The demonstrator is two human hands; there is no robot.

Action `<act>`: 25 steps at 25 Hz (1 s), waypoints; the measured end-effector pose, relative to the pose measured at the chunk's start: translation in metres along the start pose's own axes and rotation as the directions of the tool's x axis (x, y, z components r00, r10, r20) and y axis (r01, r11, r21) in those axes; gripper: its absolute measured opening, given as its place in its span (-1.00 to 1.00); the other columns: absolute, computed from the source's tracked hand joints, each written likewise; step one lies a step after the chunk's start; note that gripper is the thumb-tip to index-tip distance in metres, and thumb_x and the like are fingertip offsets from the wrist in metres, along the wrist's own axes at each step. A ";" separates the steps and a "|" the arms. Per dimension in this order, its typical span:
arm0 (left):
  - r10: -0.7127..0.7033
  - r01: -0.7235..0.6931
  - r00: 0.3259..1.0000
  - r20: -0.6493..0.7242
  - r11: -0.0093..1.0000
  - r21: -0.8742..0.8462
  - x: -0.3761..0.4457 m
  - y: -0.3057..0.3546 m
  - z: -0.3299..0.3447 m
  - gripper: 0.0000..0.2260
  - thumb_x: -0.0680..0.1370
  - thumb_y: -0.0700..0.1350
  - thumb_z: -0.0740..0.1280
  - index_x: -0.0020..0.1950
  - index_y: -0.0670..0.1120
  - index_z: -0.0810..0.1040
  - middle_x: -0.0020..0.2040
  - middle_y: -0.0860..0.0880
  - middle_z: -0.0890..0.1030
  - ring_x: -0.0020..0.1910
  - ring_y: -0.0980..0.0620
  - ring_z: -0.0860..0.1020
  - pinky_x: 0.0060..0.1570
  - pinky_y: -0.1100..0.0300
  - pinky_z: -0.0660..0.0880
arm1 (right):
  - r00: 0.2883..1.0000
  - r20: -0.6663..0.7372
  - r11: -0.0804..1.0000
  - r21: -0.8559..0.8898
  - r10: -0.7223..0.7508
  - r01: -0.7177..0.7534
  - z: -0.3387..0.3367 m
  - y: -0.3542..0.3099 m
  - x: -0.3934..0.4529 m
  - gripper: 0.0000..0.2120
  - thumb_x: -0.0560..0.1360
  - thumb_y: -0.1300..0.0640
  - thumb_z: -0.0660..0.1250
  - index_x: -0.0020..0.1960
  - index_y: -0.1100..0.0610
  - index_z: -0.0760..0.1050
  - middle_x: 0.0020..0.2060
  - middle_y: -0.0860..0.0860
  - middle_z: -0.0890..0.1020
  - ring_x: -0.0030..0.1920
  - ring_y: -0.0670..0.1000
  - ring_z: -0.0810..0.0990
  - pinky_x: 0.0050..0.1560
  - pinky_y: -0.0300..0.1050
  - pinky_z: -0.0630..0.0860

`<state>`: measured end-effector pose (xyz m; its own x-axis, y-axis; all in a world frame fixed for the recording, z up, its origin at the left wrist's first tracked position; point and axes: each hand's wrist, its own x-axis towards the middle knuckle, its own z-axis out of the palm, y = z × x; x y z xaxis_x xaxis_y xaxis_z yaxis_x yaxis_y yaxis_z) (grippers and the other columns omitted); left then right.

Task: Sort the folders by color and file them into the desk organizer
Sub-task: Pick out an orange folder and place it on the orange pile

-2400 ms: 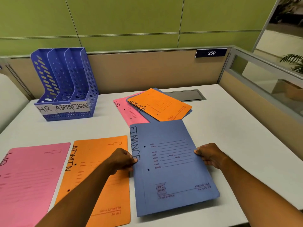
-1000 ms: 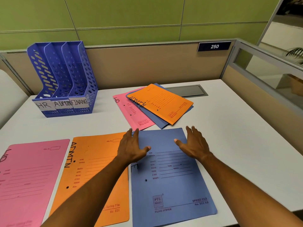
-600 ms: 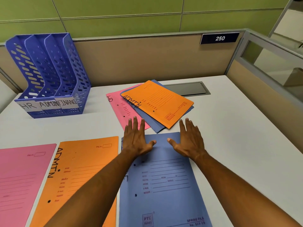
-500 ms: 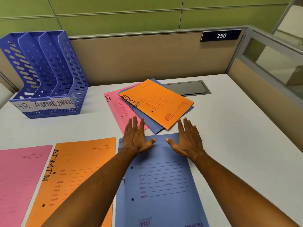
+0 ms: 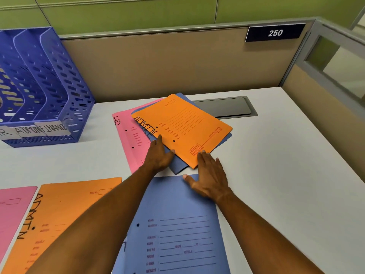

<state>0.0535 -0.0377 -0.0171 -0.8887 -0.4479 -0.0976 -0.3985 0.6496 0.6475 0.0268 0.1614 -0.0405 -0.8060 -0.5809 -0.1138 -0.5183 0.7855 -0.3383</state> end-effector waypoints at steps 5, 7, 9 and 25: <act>-0.306 0.215 0.935 -0.180 0.892 -0.397 0.023 0.017 -0.001 -0.53 0.55 -0.16 0.29 0.44 -0.16 0.26 0.33 -0.23 0.47 0.29 -0.26 0.44 0.30 -0.12 0.38 | 1.000 0.019 1.000 -0.012 -0.021 0.021 0.003 0.007 0.004 -0.09 0.46 -0.41 0.11 0.57 0.14 -0.07 0.57 0.08 0.02 0.57 0.08 -0.02 0.54 0.08 -0.12; -0.492 0.301 0.856 -0.161 0.726 -0.618 0.031 0.020 -0.002 -0.50 0.57 -0.15 0.28 0.47 -0.13 0.21 0.36 -0.25 0.43 0.27 -0.24 0.45 0.27 -0.08 0.42 | 0.999 0.013 0.999 -0.012 -0.029 0.029 0.003 0.008 0.004 -0.10 0.46 -0.42 0.10 0.57 0.13 -0.05 0.57 0.07 0.04 0.56 0.08 0.00 0.54 0.09 -0.10; -0.582 0.316 0.810 -0.075 0.541 -0.779 0.037 0.022 -0.004 -0.49 0.57 -0.18 0.29 0.49 -0.10 0.19 0.30 -0.25 0.47 0.11 -0.17 0.54 0.11 0.01 0.50 | 0.999 0.020 0.999 -0.009 -0.034 0.034 0.003 0.008 0.005 -0.10 0.46 -0.42 0.10 0.57 0.12 -0.04 0.57 0.07 0.04 0.56 0.08 0.00 0.54 0.09 -0.10; -0.381 0.114 0.899 -0.215 0.678 -0.727 0.019 0.059 -0.041 -0.88 0.51 -0.32 0.36 -0.20 -0.16 0.57 -0.11 -0.16 0.64 -0.13 -0.08 0.61 0.00 0.00 0.60 | 1.000 0.014 0.997 0.073 0.010 -0.011 -0.013 0.004 -0.013 -0.15 0.49 -0.39 0.09 0.57 0.06 -0.08 0.58 0.06 -0.04 0.56 0.09 -0.02 0.53 0.06 -0.05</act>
<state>0.0227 -0.0326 0.0505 -0.5989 -0.7821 -0.1723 -0.2064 -0.0572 0.9768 0.0313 0.1751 -0.0283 -0.8070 -0.5761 -0.1299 -0.4873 0.7738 -0.4045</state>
